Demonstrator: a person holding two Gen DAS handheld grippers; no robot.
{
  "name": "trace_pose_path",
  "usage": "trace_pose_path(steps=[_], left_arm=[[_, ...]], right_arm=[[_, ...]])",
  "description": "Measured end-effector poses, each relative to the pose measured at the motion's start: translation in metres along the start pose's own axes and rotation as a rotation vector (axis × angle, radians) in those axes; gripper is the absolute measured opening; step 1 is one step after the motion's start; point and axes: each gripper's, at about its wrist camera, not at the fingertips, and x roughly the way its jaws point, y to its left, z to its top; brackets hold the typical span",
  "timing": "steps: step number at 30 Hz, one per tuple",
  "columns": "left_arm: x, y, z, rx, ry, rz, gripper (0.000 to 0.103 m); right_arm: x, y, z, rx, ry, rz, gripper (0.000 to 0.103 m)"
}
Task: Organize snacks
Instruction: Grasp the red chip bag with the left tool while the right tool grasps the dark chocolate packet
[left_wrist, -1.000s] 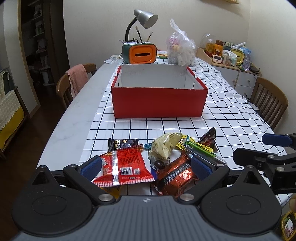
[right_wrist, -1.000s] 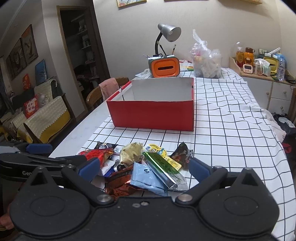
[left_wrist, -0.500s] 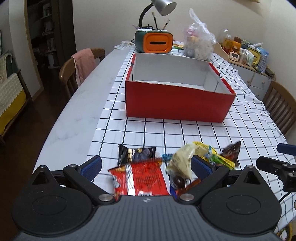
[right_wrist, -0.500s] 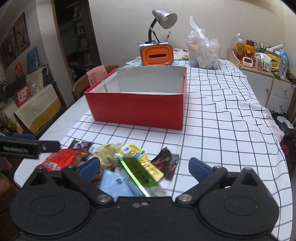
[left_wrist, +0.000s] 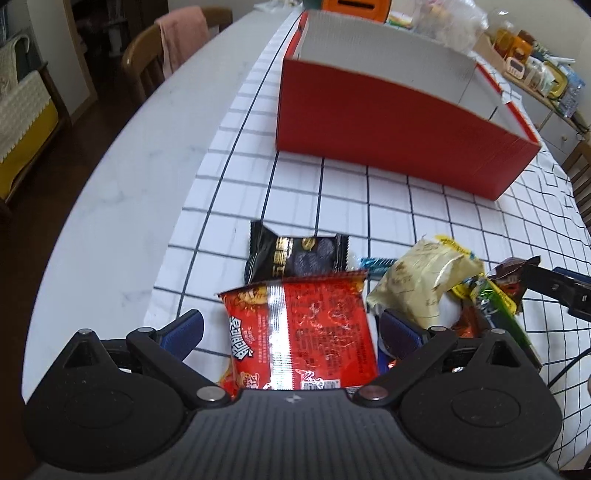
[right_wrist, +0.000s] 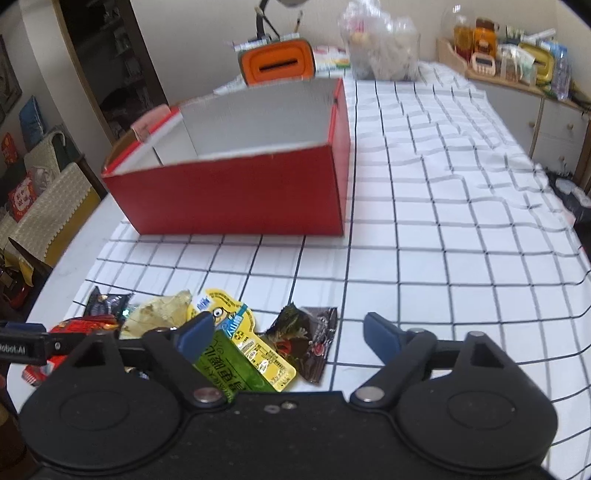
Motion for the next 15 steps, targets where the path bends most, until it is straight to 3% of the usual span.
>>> trace_pose_path(steps=[5, 15], left_arm=[[0.010, -0.002, -0.001, 0.008, 0.025, 0.000, 0.101], [0.016, -0.002, -0.003, -0.002, 0.045, -0.035, 0.080]], right_arm=[[0.019, 0.003, -0.003, 0.010, 0.057, -0.003, 0.076], [0.034, 0.002, -0.005, 0.037, 0.091, -0.005, 0.051]])
